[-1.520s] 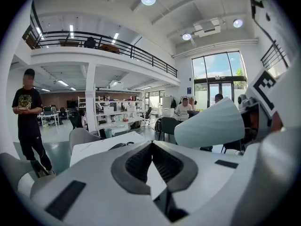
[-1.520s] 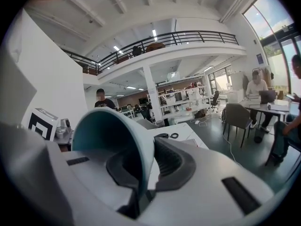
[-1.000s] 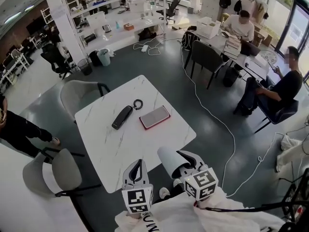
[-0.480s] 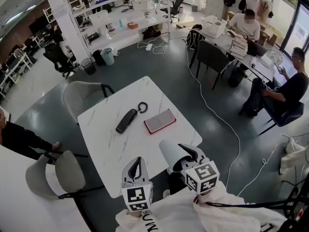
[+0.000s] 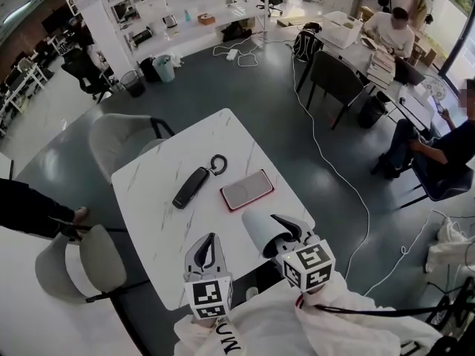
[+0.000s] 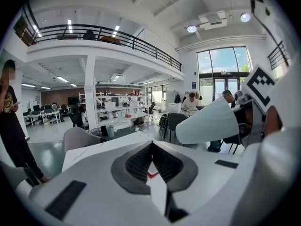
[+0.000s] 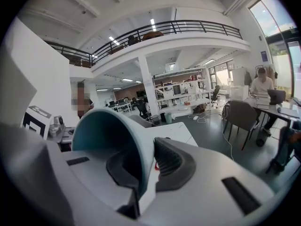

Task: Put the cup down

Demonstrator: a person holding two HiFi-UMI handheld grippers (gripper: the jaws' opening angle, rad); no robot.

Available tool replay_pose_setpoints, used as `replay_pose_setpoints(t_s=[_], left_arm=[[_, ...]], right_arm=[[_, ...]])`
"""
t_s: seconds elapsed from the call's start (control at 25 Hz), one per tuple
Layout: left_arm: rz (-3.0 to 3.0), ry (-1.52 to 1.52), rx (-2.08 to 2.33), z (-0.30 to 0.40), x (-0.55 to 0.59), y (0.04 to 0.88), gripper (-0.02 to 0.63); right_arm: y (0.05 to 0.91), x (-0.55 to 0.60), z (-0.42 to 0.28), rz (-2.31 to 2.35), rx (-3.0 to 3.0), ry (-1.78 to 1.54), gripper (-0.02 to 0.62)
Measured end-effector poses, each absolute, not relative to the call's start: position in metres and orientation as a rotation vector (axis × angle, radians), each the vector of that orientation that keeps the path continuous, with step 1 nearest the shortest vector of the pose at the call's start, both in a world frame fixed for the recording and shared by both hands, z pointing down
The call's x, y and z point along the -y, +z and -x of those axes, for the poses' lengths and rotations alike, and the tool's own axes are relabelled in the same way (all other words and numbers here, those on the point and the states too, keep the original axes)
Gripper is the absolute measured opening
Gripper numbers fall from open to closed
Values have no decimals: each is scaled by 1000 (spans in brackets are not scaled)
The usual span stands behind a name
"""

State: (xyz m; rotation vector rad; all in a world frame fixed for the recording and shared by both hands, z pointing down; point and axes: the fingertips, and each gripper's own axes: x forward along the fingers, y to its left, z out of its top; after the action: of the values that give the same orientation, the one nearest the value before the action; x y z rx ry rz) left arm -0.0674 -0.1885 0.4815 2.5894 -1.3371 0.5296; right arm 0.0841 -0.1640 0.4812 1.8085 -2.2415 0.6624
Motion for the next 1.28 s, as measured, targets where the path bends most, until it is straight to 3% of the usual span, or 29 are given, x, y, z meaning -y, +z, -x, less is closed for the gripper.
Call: replay_pose_setpoints(t_s=[1.28], left_arm=[[-2397, 639, 1390, 44, 298, 556, 9]], right_arm=[[572, 279, -92, -1289, 2098, 672, 26]])
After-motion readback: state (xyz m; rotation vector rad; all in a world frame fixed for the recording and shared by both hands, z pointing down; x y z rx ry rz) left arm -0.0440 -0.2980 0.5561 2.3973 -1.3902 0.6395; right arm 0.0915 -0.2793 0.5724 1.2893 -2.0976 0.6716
